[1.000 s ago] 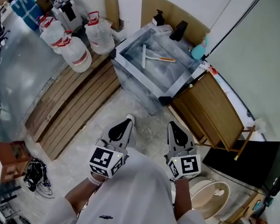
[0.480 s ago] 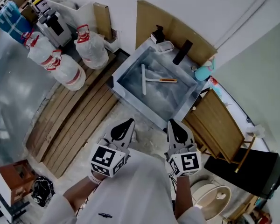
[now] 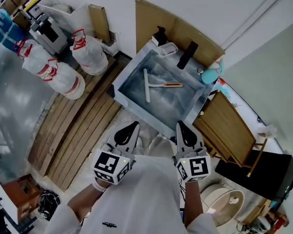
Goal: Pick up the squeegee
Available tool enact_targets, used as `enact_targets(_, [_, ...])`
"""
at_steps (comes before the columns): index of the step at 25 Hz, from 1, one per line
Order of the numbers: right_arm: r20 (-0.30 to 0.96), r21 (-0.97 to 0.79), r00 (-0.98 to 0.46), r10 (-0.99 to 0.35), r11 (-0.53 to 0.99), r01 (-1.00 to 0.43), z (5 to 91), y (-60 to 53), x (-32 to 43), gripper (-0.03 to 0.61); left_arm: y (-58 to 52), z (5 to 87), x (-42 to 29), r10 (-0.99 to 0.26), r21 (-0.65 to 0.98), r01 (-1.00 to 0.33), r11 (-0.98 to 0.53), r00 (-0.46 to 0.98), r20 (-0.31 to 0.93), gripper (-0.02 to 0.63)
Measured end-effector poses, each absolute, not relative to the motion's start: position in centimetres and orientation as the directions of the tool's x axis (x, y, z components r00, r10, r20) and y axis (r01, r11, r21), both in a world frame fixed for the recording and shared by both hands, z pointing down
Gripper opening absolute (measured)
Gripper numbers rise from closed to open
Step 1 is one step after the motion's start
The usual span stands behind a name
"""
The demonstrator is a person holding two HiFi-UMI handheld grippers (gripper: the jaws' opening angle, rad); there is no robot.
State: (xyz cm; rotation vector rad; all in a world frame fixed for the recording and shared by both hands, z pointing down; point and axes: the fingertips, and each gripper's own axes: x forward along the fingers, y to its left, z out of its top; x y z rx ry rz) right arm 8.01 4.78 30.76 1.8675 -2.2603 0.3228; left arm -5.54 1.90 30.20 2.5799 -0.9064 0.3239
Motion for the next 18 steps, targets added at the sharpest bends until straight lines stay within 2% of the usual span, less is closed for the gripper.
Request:
enact_targets(11, [0.313,-0.030,-0.155,-0.937,0.154,-0.988,31.6,2.8,11.1,0.006,0.4,31.2,-2.9,-0.515,0.295,-0.614,-0.732,0.782,0.352,-0.002])
enact_targets(18, [0.347,-0.012,-0.206,-0.915,0.215,-0.977,33.2,-0.2,11.5,0.007,-1.6,32.7,-0.8,-0.507,0.308,-0.619,-0.723,0.777,0.373,-0.002])
